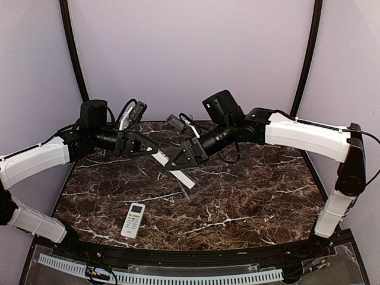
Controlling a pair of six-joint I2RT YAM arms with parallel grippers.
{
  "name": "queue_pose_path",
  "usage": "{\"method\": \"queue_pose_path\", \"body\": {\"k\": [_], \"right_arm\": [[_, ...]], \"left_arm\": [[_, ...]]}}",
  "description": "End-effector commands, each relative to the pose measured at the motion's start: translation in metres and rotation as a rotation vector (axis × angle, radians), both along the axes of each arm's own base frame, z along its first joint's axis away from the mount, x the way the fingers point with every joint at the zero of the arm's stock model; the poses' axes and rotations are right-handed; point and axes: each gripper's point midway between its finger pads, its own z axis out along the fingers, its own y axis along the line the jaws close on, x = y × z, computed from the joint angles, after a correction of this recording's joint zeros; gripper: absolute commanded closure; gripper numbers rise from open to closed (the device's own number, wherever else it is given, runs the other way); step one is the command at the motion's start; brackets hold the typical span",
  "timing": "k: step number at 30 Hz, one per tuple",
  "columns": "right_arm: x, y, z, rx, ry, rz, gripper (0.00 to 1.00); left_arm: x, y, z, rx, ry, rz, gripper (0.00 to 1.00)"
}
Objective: Unload the batteries from the remote control
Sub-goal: Pass from the right arm to the left, then pass from the left arm to the right
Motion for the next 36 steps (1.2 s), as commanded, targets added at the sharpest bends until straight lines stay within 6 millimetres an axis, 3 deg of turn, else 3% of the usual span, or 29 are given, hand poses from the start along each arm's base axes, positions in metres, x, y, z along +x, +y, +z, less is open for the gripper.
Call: {"method": "queue_pose_path", "body": {"k": [1,4,8,12,17,22,32,36], "right_arm": [[0.005,-0.004,0.024,0.066,-0.065,-0.042,0.32],[0.006,-0.007,0.029,0.081,-0.084,-0.061,0.19],[0.019,-0.013,0.034,0.080,-0.151,-0.157,0.14],[0.044,-0.031,0.041,0.088,-0.278,-0.364,0.12],[0.063,-0.048,0.045,0.054,-0.467,-0.586,0.12],[0.064,-0.037,0.029,-0.026,-0.609,-0.659,0.14],[0.082,-0.013,-0.016,-0.166,-0.668,-0.640,0.17],[0.088,-0.004,-0.024,-0.186,-0.691,-0.623,0.20]], "left_arm": [[-0.004,0.002,0.021,-0.028,-0.074,0.014,0.93],[-0.002,0.005,0.027,-0.029,-0.099,0.055,0.95],[0.010,0.015,0.033,-0.036,-0.091,0.129,0.96],[0.044,0.038,0.035,-0.058,-0.020,0.243,0.95],[0.086,0.068,0.018,0.002,0.056,0.445,0.91],[0.092,0.069,0.006,0.029,0.108,0.462,0.91],[0.094,0.064,-0.003,0.031,0.162,0.425,0.91],[0.094,0.065,-0.004,0.034,0.163,0.428,0.91]]}}
